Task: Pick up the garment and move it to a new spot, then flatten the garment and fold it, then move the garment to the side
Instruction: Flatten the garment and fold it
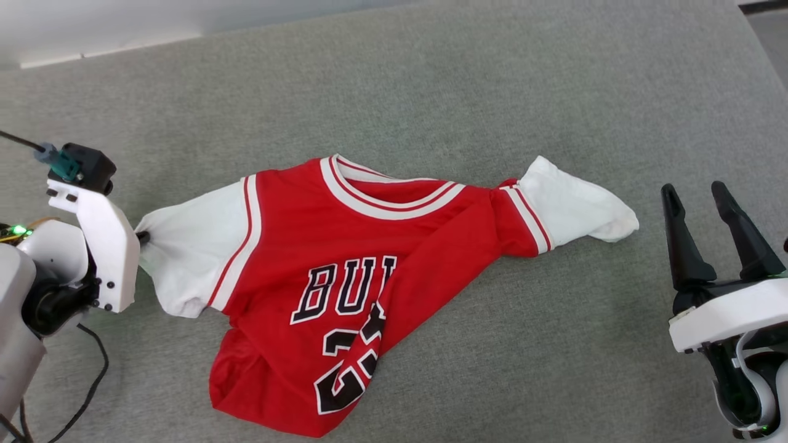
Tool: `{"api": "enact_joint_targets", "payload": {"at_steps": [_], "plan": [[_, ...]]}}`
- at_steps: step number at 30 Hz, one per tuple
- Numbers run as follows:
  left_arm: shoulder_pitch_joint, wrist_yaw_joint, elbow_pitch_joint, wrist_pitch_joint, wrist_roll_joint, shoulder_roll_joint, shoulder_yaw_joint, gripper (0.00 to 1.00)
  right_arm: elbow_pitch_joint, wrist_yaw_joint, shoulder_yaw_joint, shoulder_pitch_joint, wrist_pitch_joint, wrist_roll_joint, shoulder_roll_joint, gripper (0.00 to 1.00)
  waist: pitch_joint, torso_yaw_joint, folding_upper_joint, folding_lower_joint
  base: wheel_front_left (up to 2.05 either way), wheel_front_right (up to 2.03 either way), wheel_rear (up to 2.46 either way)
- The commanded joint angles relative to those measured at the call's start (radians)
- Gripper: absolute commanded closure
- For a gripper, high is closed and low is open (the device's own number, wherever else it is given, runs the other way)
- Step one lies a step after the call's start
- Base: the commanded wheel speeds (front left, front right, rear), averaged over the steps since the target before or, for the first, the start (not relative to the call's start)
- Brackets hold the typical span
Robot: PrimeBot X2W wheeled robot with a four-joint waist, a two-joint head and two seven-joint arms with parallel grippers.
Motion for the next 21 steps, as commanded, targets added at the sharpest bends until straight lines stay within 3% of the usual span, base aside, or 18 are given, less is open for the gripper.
{"api": "enact_joint_targets", "payload": {"at_steps": [1,11,21], "plan": [[0.02,0.003,0.017,-0.052,0.019,0.006,0.0,1.0,0.001,0.0,0.004,0.004,0.019,0.001,-0.017,0.0,-0.03,0.02,-0.0001,-0.0001,0.0,0.0,0.0],[0.047,0.014,-0.041,-0.36,0.049,0.018,0.064,1.0,0.013,0.0,0.032,0.053,0.243,0.026,-0.086,0.0,-0.144,0.107,-0.0001,-0.0001,0.0,0.0,0.0],[0.174,0.094,-0.349,-0.448,0.066,0.074,0.092,1.0,0.005,0.0,0.06,-0.002,0.606,0.026,-0.175,0.0,-0.153,0.188,-0.0001,-0.0001,0.0,0.0,0.0]]}}
